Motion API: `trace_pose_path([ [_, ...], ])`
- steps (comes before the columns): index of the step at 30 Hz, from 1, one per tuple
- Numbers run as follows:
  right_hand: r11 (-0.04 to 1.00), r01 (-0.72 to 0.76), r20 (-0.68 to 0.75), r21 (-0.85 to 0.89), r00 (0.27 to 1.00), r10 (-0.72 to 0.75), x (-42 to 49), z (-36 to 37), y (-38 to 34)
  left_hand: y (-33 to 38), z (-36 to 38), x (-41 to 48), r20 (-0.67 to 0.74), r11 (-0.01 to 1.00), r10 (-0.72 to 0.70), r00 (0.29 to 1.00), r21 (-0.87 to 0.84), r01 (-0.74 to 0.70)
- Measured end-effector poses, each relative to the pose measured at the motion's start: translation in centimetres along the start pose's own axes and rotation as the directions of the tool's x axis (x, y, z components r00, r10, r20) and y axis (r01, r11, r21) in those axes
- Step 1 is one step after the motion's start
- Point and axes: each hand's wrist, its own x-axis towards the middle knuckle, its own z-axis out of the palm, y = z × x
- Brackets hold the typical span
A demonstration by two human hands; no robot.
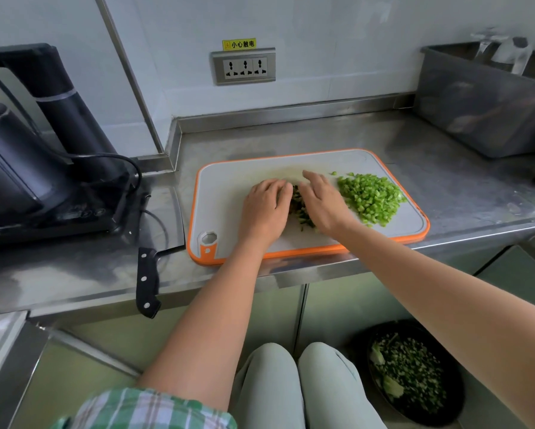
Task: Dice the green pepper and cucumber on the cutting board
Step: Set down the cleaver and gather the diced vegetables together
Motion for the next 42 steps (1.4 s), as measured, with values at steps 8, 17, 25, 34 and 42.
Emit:
trace_pose_path([
  [8,0.998,-0.009,0.039,-0.068,0.999,0.012,0.4,0.4,0.4,0.2,-0.1,-0.1,0.003,0.996,-0.035,0.999,-0.085,0.036],
  [17,0.957,-0.035,0.019,0.288,0.999,0.031,-0.1,-0.9,0.1,0.2,0.0,0.0,-0.003,0.987,-0.078,0.997,-0.139,0.077],
  [25,0.963,-0.053,0.067,0.264,0.997,0.036,-1.5,0.0,0.0,0.0,0.1,0.0,-0.012,0.974,-0.105,0.994,-0.204,0.100],
  [34,0.978,-0.154,-0.063,0.140,0.984,0.164,-1.6,1.3,-0.5,-0.1,0.3,0.1,-0.035,0.958,-0.128,0.991,-0.264,0.115],
  [42,0.966,-0.167,-0.078,0.196,0.980,0.185,1.7,3.9,-3.2,-0.3,0.2,0.3,-0.126,0.928,-0.159,0.979,-0.357,0.105],
])
